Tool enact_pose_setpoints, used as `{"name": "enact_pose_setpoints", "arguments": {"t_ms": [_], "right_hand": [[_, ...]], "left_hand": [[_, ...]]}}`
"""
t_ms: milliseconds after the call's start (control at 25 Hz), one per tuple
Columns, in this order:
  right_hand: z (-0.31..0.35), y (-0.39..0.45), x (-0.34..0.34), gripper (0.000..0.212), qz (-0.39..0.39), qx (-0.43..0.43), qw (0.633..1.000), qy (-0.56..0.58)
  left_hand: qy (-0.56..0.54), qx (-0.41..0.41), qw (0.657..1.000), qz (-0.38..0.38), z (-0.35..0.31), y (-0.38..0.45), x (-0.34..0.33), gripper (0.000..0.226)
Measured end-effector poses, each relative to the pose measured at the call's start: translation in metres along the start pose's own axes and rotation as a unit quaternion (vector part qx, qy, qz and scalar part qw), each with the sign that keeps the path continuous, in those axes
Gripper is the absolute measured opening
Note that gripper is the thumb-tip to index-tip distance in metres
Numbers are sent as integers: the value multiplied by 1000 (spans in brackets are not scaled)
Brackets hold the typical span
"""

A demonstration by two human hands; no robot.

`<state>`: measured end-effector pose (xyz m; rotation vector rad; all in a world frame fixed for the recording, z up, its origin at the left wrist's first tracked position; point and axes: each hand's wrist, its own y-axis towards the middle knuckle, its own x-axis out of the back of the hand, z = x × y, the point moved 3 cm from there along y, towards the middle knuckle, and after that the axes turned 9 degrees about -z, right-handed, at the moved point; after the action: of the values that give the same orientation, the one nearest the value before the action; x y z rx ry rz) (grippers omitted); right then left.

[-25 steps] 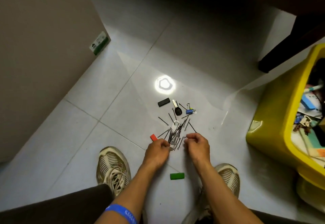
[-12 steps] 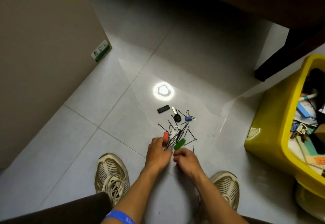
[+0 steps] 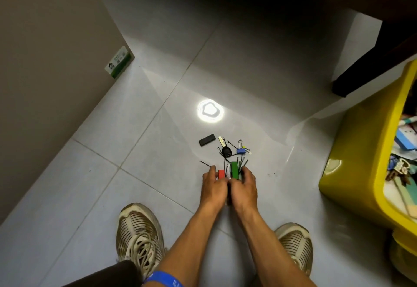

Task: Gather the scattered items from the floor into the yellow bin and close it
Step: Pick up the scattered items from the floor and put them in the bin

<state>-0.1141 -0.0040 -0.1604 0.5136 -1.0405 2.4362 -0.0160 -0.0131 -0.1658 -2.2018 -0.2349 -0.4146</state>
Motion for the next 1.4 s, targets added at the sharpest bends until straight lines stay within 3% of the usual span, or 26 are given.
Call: {"name": "enact_pose_setpoints", "arguments": {"t_ms": [160,280,600,800,920,1200,1400], "right_hand": [[-3,12,-8,47,15,-44,998,40],[-4,13,-16,22,17,-32,999,17],[-1,19,-18,10,43,-36,998,-19],[-5,0,-24,13,-26,-25,999,-11],[-6,1,-24,9,-9,-39,999,8],[4,-6,4,13,78,-101,981,149],[53,-27,93,17,23,-37,956,291]], "left_hand": [[20,1,1000,-21,-1,7,-8,36],[26,-7,999,-38,-4,8,-7,20],[27,-10,999,-41,-7,12,-8,21],[-59,16,997,-42,4,7,4,18],[-87,32,995,-39,5,10,4,17],[-82,-11,997,-8,-23,-24,15,16],[-65,-125,987,72,-102,-96,-4,23]]}}
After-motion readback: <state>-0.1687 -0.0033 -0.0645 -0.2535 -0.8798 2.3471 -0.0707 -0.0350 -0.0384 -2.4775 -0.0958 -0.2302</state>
